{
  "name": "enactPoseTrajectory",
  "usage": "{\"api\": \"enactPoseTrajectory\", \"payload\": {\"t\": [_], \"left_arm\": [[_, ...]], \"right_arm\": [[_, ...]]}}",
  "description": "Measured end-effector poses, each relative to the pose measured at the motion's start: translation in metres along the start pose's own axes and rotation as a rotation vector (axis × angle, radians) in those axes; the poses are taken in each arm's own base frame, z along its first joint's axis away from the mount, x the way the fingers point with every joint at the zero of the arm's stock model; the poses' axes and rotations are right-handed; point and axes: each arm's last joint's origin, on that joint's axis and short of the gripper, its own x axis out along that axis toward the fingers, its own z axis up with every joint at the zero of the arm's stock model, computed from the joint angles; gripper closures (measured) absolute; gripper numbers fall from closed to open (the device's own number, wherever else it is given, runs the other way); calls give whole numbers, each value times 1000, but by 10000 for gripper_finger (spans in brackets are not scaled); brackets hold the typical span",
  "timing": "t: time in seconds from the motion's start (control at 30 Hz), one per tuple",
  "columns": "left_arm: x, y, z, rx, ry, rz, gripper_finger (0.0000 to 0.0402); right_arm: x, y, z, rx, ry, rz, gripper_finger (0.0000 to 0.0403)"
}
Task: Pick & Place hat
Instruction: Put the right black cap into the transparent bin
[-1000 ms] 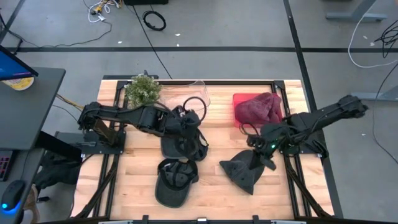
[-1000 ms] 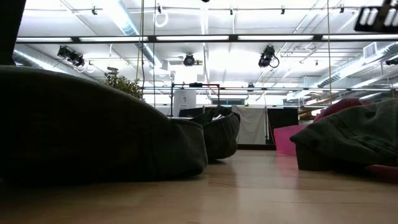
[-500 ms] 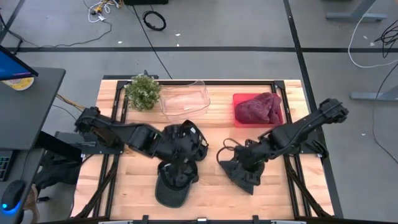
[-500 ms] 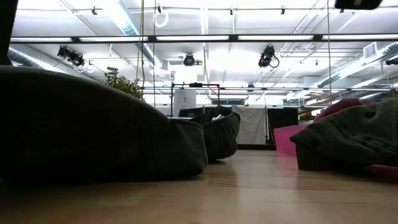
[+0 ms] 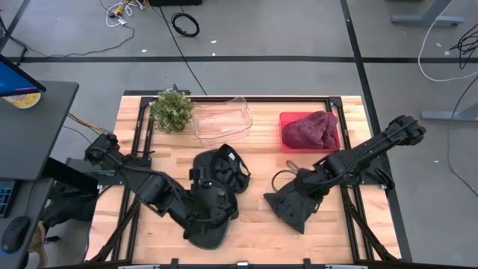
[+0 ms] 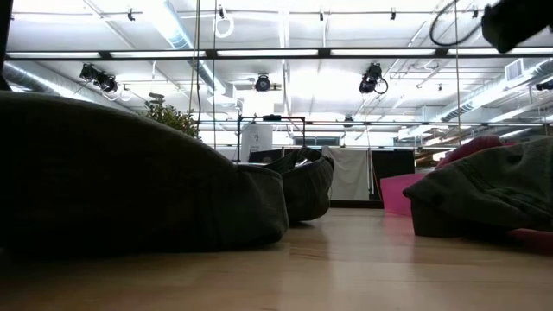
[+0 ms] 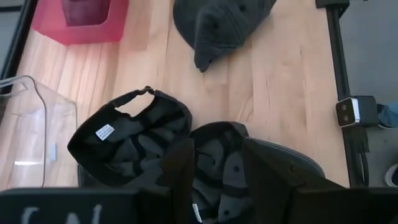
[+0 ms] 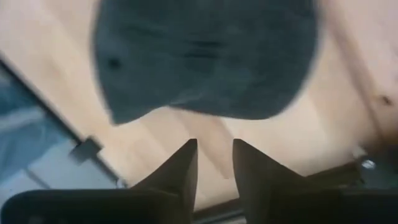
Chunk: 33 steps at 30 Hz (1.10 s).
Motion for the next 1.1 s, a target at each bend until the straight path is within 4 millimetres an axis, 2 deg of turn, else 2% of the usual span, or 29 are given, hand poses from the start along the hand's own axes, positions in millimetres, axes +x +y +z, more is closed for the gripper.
{"api": "enactPoseTrajectory", "payload": {"t": [0.23,0.5,0.8,0.93,1.1], "left_arm": [[-6,-8,-4,-10,-32,26,262],[-3,-2,-1,-27,-40,56,262],[4,9,5,-62,-36,82,262],[8,15,10,-85,-49,89,262],[12,22,13,-109,-46,87,262]], "right_arm": [[-6,-41,-16,216,-103,-96,277],[-12,-44,-16,58,-138,-43,272],[-10,-40,-11,65,-193,-11,267],[4,-47,-3,66,-156,27,231],[32,-63,3,82,-85,30,142]]}}
